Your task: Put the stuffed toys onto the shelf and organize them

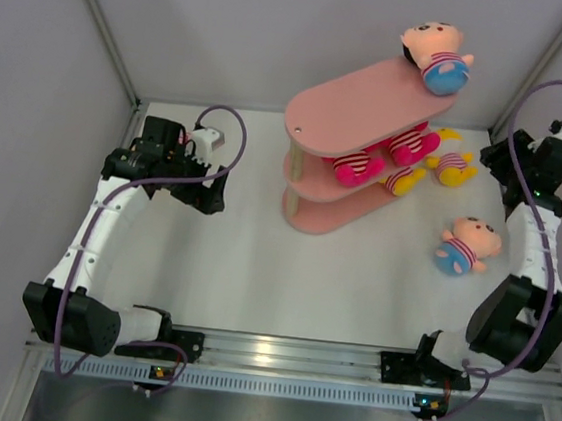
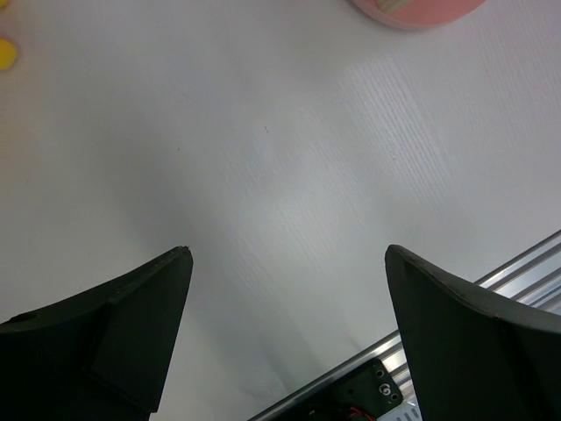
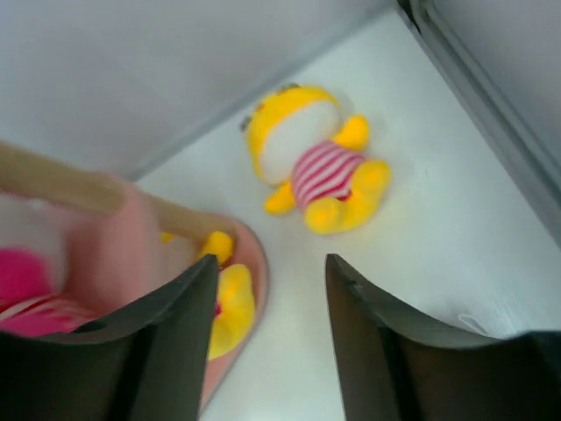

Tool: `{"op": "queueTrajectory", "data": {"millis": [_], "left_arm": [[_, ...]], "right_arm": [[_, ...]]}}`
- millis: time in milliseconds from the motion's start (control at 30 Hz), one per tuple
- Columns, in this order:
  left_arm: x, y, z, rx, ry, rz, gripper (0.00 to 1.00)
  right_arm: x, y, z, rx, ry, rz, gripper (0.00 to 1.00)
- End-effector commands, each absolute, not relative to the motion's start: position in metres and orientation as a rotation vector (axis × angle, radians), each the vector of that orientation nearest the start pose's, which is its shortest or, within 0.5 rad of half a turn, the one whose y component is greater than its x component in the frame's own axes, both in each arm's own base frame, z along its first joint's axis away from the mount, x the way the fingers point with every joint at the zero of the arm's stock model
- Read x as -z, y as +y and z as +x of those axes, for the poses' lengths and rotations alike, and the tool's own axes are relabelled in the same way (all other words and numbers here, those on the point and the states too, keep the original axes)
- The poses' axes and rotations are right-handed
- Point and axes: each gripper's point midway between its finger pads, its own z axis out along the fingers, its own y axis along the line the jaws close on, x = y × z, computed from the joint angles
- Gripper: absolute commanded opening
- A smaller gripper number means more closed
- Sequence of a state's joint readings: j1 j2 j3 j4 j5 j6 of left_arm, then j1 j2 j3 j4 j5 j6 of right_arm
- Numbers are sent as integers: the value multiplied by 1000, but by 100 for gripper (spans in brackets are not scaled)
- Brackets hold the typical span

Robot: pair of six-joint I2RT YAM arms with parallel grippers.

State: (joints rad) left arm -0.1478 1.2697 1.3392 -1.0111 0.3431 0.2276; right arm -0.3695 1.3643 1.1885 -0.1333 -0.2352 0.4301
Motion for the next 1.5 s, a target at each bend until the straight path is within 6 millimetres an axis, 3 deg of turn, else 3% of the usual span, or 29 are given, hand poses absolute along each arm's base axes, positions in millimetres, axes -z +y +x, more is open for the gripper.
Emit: {"op": "queueTrajectory", "data": {"millis": [0,67,100,233,300,333,600,700,733,800,900,1067,1167,1200,1267,1300,1400,1467], "left_arm": [[-215,-84,278,329,2424,601,97],[-204,-77,279,284,2460,597,97],[-197,-73,278,262,2484,593,97],[-175,-61,277,185,2564,586,96],[-168,-60,276,181,2584,588,96],[-167,-59,276,177,2588,592,96],[-155,-54,280,137,2644,584,95],[-154,-54,282,135,2649,586,95],[-154,-54,283,134,2648,582,95],[-156,-54,283,136,2641,584,95],[-156,-55,281,145,2636,589,95],[-162,-55,280,143,2615,585,95],[-166,-56,278,150,2599,591,95],[-168,-56,277,153,2590,593,95],[-170,-59,276,177,2578,602,95],[-173,-60,275,182,2565,606,95],[-177,-64,273,208,2539,625,95],[-181,-65,273,212,2522,632,95]], "right_arm": [[-226,-133,448,-191,1896,749,58],[-207,-143,464,-177,1918,801,73],[-201,-146,469,-175,1921,819,75],[-164,-159,495,-177,1954,896,78],[-157,-159,508,-222,1939,906,78],[-142,-157,514,-251,1953,912,78],[-98,-137,537,-355,2001,934,70],[-93,-136,540,-313,2000,940,56],[-93,-138,541,-294,1997,934,42],[-99,-148,544,-242,1979,923,31],[-106,-156,549,-175,1998,854,0],[-131,-155,533,-138,1980,793,0],[-173,-148,515,-141,1905,769,0],[-193,-144,500,-136,1888,772,0],[-214,-137,481,-110,1870,773,0],[-229,-129,461,-107,1859,767,0],[-244,-107,416,-76,1851,775,0],[-238,-91,390,-56,1890,780,0]]}}
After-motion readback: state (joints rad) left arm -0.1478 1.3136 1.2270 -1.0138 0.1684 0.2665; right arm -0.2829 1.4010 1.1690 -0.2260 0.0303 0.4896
